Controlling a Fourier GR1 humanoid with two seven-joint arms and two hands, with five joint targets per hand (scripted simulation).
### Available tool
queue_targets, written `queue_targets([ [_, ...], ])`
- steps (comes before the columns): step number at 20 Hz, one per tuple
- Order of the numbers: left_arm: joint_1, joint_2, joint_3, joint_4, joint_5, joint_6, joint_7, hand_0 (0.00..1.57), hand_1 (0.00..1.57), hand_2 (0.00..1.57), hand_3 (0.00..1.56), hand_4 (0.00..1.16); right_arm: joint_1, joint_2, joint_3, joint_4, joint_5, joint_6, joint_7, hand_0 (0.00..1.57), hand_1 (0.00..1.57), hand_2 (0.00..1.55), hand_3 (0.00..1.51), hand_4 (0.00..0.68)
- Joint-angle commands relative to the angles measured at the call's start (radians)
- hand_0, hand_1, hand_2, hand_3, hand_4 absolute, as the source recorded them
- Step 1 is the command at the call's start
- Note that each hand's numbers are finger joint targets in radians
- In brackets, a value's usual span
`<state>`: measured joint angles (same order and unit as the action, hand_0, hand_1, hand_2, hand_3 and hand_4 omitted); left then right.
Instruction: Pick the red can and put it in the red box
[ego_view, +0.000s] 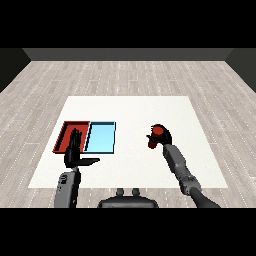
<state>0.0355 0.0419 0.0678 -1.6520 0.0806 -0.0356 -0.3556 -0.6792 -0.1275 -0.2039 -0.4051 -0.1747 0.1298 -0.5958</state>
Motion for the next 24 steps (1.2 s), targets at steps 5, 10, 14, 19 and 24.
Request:
queue_targets([
  [5, -0.031, 0.002, 0.009, 0.086, -0.014, -0.007, -0.06, 0.0, 0.0, 0.0, 0.0, 0.0, -0.022, 0.0, 0.035, -0.036, 0.048, -0.083, 0.025, 1.46, 1.46, 1.45, 1.43, 0.656],
  [10, -0.048, -0.004, -0.014, 0.059, -0.032, 0.005, -0.026, 0.0, 0.0, 0.0, 0.0, 0.0, -0.003, 0.009, 0.049, -0.129, 0.05, -0.091, 0.051, 1.47, 1.47, 1.46, 1.42, 0.652],
  [14, 0.021, -0.023, -0.058, -0.049, -0.039, 0.013, 0.04, 0.0, 0.0, 0.0, 0.0, 0.0, 0.1, 0.044, 0.065, -0.28, 0.034, -0.114, 0.047, 1.44, 1.44, 1.44, 1.41, 0.653],
  [19, -0.056, -0.027, -0.073, 0.09, -0.087, 0.018, -0.016, 0.0, 0.0, 0.0, 0.0, 0.0, 0.097, 0.005, 0.075, -0.365, 0.037, -0.078, 0.063, 1.45, 1.45, 1.44, 1.41, 0.649],
  [24, -0.109, -0.041, -0.16, 0.108, -0.062, 0.036, 0.055, 0.0, 0.0, 0.0, 0.0, 0.0, 0.208, 0.052, 0.124, -0.626, 0.031, -0.141, 0.178, 1.43, 1.43, 1.45, 1.42, 0.653],
])
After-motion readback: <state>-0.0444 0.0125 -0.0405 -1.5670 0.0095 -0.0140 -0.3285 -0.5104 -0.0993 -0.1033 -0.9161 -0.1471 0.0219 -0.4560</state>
